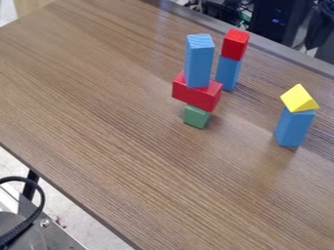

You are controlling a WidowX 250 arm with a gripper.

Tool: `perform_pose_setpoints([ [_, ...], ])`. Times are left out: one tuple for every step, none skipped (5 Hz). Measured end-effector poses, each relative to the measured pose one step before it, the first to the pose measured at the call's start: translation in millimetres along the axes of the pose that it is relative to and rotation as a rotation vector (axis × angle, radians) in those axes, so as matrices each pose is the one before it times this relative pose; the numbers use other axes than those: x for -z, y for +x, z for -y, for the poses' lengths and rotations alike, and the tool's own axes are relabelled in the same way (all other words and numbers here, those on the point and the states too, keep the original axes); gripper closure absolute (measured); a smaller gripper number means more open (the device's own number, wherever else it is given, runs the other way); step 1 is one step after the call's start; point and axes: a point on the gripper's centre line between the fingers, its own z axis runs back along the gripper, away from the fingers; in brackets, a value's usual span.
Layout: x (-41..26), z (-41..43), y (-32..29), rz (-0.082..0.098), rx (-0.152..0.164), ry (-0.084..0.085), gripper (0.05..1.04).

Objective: Move the red cube to the top of the table

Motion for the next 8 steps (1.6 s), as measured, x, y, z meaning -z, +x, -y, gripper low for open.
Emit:
perform_pose_setpoints([
  [18.77,2.57,-5.01,-0.053,0.001,-0.0063,0.083],
  [-4.06,-9.01,-0.47,0.0006,-0.0343,0.0009,0.083],
  [-10.72,-17.64,-3.93,0.009,-0.0706,0.0053,0.083],
  [-24.32,-13.84,-0.79,0.0595,-0.0575,-0.0023,0.083],
  [-4.46,-19.88,-1.91,0.0121,-0.1129,0.0003,0.083],
  [-10.89,-30.66,4.75,0.0749,-0.1637,0.0368,0.083],
  [-1.2,-14.69,6.64,0.0491,-0.1083,0.0179,0.083],
  [1.73,-14.24,2.15,-0.0004,-0.0447,0.0006,0.083],
])
